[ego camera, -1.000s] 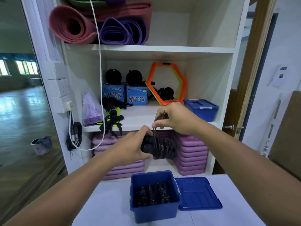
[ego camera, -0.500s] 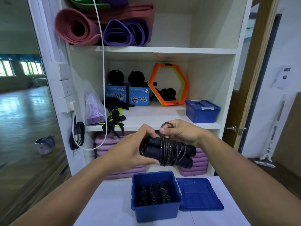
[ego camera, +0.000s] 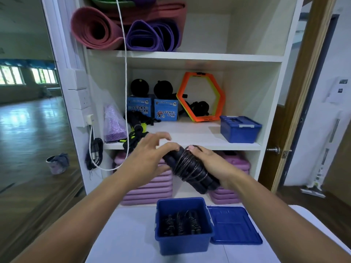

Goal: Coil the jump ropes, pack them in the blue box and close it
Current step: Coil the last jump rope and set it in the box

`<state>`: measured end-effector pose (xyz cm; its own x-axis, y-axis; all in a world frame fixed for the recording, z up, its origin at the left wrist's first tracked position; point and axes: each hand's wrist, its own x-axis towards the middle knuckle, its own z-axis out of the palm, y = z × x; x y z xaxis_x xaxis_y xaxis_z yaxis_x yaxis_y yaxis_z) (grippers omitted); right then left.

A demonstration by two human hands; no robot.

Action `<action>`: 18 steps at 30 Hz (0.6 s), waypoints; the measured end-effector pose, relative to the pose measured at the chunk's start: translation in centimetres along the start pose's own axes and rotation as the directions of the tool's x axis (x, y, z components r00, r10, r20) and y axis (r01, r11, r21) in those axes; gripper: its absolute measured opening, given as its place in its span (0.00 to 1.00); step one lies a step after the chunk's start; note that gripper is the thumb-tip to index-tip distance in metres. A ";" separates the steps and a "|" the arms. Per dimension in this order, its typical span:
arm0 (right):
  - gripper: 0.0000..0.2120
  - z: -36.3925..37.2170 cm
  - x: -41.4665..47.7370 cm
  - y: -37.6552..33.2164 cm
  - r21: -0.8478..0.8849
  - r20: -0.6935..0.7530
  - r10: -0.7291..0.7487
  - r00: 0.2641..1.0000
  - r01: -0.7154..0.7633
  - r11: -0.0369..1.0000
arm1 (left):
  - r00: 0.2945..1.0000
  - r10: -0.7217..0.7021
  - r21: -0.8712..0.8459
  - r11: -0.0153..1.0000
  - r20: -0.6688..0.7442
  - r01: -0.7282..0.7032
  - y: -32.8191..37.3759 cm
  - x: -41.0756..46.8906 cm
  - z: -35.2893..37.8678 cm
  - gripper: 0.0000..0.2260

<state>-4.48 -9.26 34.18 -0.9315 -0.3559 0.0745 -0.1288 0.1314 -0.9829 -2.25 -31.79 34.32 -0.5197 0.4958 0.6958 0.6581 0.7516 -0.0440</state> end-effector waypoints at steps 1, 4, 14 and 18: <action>0.15 0.6 0.0 0.2 0.024 -0.077 -0.032 0.997 0.034 0.999 | 0.994 -0.098 -0.013 0.995 -0.042 0.098 0.3 0.1 0.6 0.29; 0.12 2.4 0.2 1.3 0.142 -0.296 -0.062 0.953 0.108 0.984 | 0.922 -0.388 -0.291 0.883 -0.009 0.368 1.8 0.3 2.2 0.30; 0.15 3.1 1.9 1.5 0.054 -0.317 -0.141 0.938 0.166 0.985 | 0.767 -0.597 -0.864 0.234 0.234 0.446 3.5 0.8 5.5 0.33; 0.17 2.2 2.3 1.0 -0.080 -0.247 -0.109 0.963 0.092 0.993 | 0.786 -0.590 -0.826 0.338 0.187 0.450 2.4 1.2 5.8 0.34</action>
<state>-6.00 -12.03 33.02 -0.9669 -0.1285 0.2202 -0.2404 0.1714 -0.9554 -4.43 -26.91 30.89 -0.8984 0.0278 0.4383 0.4384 0.1175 0.8911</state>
